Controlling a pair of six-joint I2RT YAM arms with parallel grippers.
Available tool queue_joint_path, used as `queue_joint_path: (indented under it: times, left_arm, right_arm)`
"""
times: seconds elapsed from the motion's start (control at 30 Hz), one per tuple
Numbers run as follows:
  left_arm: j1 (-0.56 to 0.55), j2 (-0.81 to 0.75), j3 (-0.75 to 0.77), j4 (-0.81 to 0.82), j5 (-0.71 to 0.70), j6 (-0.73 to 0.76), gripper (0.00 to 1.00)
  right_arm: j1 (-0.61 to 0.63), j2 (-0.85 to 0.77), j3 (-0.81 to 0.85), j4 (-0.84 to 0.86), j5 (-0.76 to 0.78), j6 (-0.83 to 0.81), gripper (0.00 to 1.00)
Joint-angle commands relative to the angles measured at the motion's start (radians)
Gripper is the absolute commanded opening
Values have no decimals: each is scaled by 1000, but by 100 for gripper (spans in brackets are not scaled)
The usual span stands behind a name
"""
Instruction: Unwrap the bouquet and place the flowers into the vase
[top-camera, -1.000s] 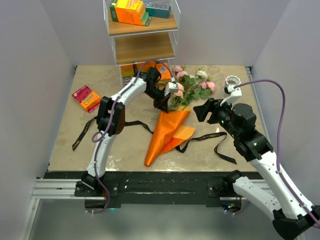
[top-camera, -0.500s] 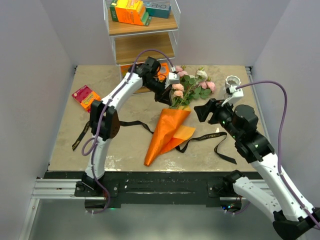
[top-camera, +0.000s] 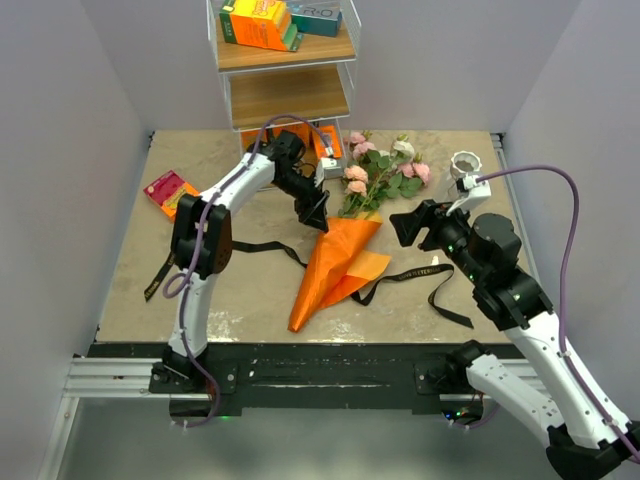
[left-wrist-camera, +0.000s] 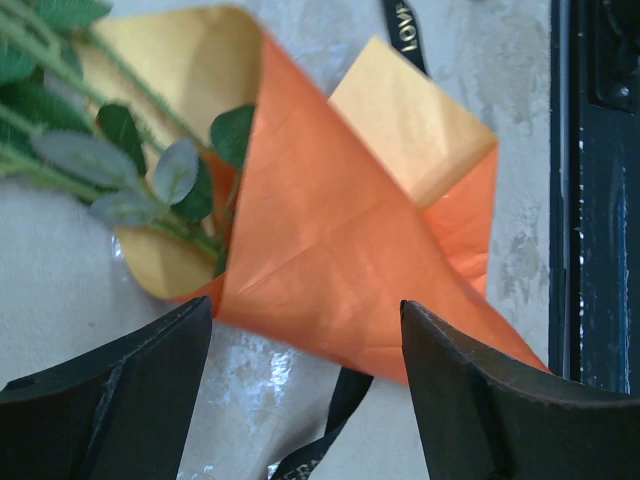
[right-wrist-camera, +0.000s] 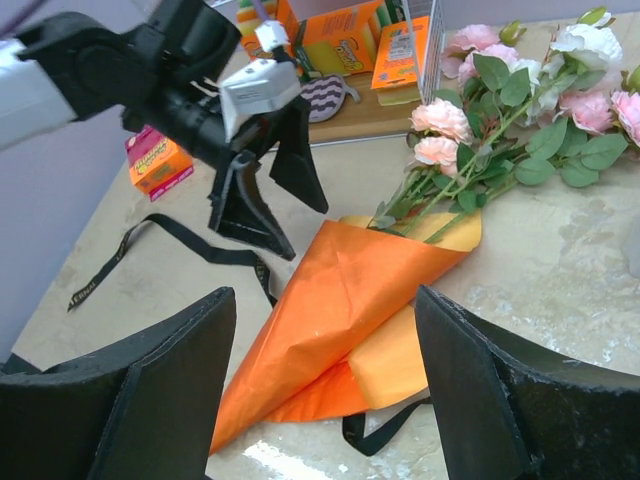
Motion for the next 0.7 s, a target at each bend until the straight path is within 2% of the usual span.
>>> queue_joint_path:
  times: [0.0,0.13,0.3,0.43,0.47,0.53,0.57,0.67]
  left_arm:
    - [36,34,6,86,6,-81,81]
    - [34,-21,-129,335,-29,-228,82]
    - [33,46,-85,286,44,-234,80]
    - [22,63,-77,265,64,-220,74]
    - [21,63,-77,266,67,-220,64]
    - [21,60,-77,266,67,-217,52]
    - [21,59,-77,266,63,-214,41]
    - [10,57,-67,240,28,-186,26]
  right_arm:
    - [-2,-12,-6,22,-26,-3,76]
    - [-2,-11,-9,30,-26,-5,76]
    - [-2,-9,-17,36,-26,-5,76]
    - [-2,-7,-23,39,-26,-5,75]
    - [-1,-9,-26,39,-24,-5,75]
    - [-1,-12,-29,41,-24,-3,75]
    - [-2,-12,-32,41,-24,-5,75]
    - [-1,-14,-34,41,-26,-3,75]
